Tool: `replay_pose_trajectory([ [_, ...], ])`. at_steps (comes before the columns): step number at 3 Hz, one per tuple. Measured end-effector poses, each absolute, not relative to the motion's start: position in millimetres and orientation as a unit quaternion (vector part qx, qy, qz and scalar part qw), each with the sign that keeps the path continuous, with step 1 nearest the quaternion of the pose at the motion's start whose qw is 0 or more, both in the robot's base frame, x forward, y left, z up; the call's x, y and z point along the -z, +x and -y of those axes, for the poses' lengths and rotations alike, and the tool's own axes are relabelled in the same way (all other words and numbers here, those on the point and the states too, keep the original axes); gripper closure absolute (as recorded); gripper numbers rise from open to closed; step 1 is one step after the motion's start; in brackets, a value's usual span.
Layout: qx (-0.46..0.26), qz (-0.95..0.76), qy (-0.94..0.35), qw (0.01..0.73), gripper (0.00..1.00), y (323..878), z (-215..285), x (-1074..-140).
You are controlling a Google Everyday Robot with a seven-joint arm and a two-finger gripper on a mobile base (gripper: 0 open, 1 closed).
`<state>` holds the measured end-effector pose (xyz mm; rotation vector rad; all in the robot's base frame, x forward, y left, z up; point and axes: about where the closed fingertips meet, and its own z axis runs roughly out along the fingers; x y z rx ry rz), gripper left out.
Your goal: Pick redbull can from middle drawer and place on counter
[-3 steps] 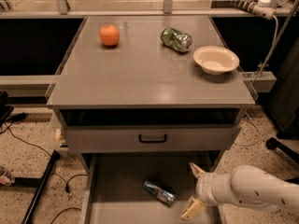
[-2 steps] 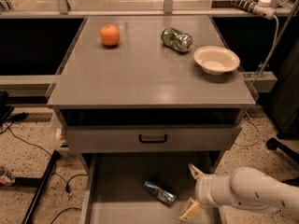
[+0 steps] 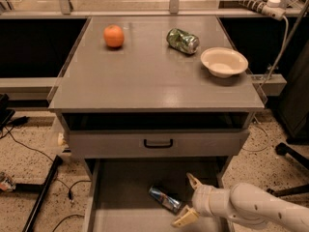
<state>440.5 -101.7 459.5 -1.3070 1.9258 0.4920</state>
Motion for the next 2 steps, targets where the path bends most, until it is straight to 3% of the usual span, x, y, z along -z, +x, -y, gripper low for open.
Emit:
replay_pose_trajectory([
  [2,-0.217,-0.759,-0.481,0.381,0.00,444.7,72.8,-402.8],
])
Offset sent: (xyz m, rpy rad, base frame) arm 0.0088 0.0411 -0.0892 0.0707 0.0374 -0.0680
